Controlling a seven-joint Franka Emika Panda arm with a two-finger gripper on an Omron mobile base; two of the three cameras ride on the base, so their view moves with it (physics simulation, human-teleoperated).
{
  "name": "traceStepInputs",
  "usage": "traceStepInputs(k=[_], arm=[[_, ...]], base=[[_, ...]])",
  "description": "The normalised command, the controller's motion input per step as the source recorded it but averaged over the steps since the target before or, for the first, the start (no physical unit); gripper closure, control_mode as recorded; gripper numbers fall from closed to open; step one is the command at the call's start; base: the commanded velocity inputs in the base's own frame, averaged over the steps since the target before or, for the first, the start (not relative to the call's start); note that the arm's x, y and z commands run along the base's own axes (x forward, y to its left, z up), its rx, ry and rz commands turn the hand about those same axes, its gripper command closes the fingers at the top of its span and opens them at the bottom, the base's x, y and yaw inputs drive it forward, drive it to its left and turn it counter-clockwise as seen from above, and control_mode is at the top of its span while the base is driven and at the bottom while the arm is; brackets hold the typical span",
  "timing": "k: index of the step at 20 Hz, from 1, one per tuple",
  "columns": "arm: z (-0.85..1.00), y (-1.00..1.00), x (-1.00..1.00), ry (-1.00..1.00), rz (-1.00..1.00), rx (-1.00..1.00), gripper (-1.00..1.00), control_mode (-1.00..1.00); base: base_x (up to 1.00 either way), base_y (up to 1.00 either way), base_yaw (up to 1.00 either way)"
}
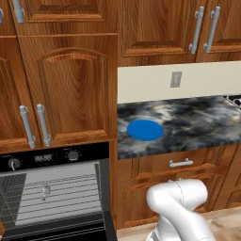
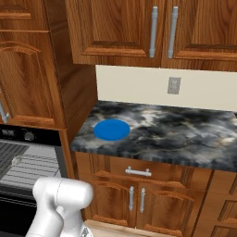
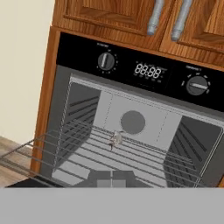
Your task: Take the fish from the oven and place it on the plate on the counter.
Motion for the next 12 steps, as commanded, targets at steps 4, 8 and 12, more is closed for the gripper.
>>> traceStepInputs(k=[4, 8, 12], arm=[[0.51, -0.06, 0.23, -0.02, -0.03, 0.16, 1.0, -1.0], [0.04, -0.07, 0.36, 0.02, -0.06, 0.18, 1.0, -1.0], [0.17, -0.02, 0.61, 0.24, -0.06, 0.16, 1.0, -1.0]], base=[[0.0, 0.0, 0.0], [0.0, 0.0, 0.0], [0.0, 0.0, 0.0]])
